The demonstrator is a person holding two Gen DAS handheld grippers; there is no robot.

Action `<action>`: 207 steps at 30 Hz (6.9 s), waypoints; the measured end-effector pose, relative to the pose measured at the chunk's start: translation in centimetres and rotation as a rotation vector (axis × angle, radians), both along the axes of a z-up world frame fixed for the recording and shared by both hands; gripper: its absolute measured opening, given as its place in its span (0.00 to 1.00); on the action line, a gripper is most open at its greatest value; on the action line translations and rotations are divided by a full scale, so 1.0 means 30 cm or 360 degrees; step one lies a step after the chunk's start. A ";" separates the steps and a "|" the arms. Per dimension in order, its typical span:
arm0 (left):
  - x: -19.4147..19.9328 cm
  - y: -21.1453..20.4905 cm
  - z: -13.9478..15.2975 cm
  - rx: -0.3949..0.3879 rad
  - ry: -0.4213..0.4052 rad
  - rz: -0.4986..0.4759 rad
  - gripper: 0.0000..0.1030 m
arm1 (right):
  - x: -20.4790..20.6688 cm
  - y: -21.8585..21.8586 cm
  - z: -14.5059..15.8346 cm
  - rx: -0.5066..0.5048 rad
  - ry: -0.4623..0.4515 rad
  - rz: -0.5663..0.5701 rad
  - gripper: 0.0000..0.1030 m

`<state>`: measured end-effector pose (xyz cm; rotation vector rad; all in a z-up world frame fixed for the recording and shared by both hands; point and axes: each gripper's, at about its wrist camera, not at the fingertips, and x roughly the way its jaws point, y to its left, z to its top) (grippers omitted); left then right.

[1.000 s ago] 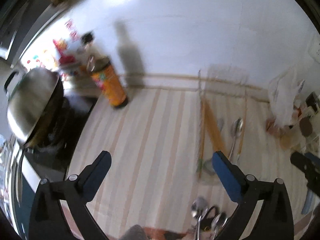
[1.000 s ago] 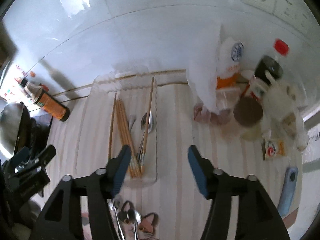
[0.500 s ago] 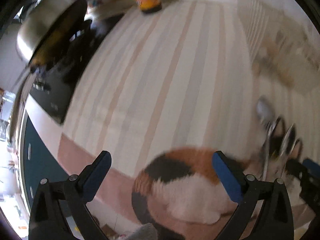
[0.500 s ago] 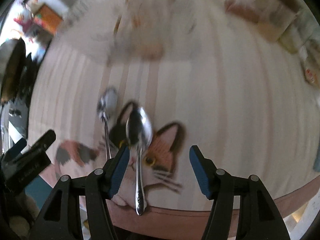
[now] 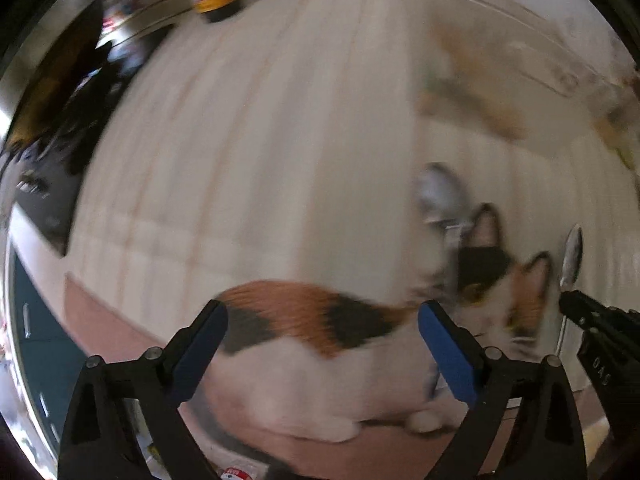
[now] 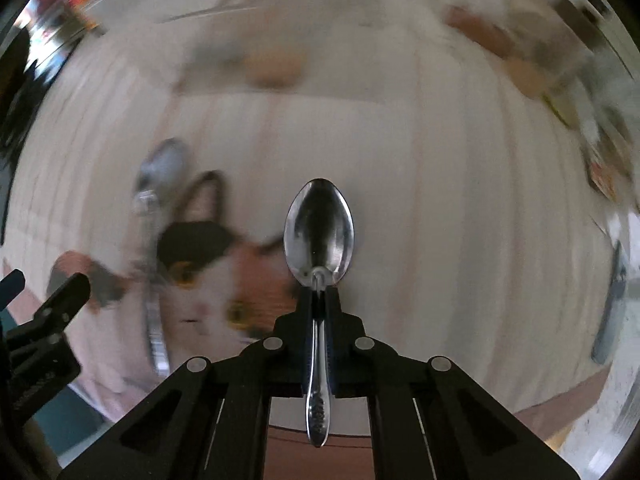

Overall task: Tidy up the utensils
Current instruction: 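Grasp a silver spoon with right tool while left tool grasps another spoon, then lift both held spoons and carry them over the plastic rack, then lower both spoons into the rack and open both tools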

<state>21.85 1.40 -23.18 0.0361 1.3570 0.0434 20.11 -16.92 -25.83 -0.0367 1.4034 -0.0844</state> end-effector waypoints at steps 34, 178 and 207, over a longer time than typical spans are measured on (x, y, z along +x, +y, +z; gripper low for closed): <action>-0.081 -0.180 -0.067 -0.0077 0.0082 -0.0287 0.04 | -0.124 -0.108 -0.063 0.0187 0.0194 -0.0145 0.06; 0.484 -0.167 0.664 -0.0296 -0.0479 -0.0301 0.04 | 0.412 -0.084 0.706 0.0513 -0.0589 -0.0073 0.07; 0.466 -0.081 0.482 0.0006 -0.0603 -0.0346 1.00 | 0.473 -0.054 0.488 -0.0002 -0.0538 -0.0274 0.85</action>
